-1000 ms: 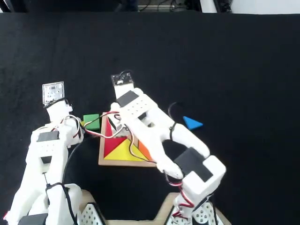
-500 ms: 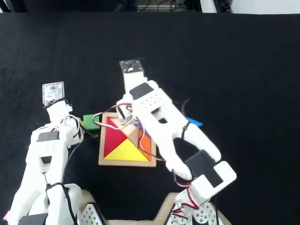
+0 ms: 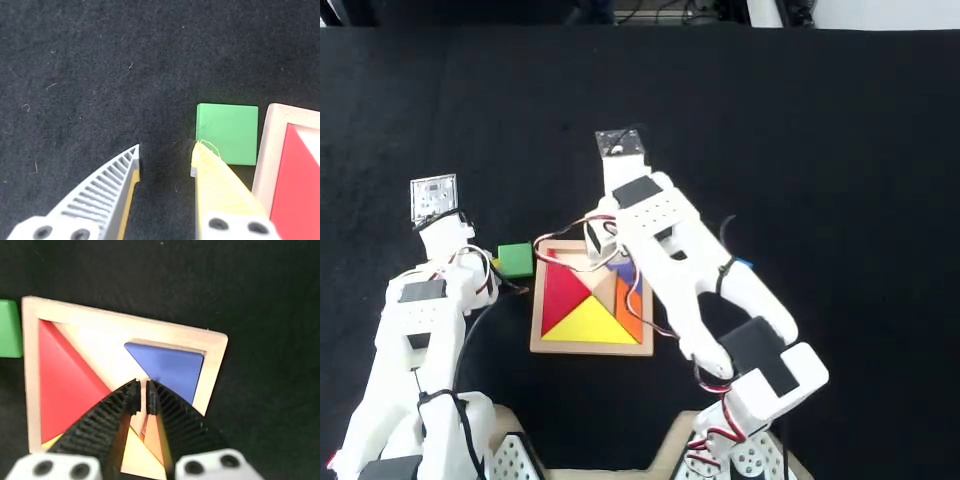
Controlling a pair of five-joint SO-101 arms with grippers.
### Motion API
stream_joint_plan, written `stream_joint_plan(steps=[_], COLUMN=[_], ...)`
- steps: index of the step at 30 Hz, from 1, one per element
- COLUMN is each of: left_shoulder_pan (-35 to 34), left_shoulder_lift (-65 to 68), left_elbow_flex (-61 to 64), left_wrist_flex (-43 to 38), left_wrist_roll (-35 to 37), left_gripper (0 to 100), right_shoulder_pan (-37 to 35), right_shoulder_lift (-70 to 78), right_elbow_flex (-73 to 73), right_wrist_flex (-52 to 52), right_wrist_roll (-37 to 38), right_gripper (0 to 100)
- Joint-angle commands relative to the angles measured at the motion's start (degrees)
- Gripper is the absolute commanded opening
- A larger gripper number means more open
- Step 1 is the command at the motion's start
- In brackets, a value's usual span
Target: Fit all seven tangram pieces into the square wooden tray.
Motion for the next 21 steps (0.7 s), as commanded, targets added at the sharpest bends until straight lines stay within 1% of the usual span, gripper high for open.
stream_joint_plan(steps=[1, 8, 13, 21], left_shoulder_pan=[0.66, 0.66, 0.66, 0.66], left_shoulder_lift=[-0.18, -0.18, -0.18, -0.18], left_elbow_flex=[-0.57, -0.57, -0.57, -0.57], left_wrist_flex=[-0.79, -0.79, -0.79, -0.79], left_wrist_roll=[-0.62, -0.62, -0.62, -0.62], left_gripper=[17, 17, 17, 17], right_shoulder_pan=[0.62, 5.19, 5.19, 5.19], right_shoulder_lift=[-1.19, -1.19, -1.1, -1.1], right_elbow_flex=[-0.04, -0.04, 0.92, 5.49], right_wrist_flex=[-0.35, -0.09, -0.7, -5.19], right_wrist_roll=[0.97, 0.97, 1.05, 1.05], right_gripper=[1.8, 1.8, 1.8, 1.8])
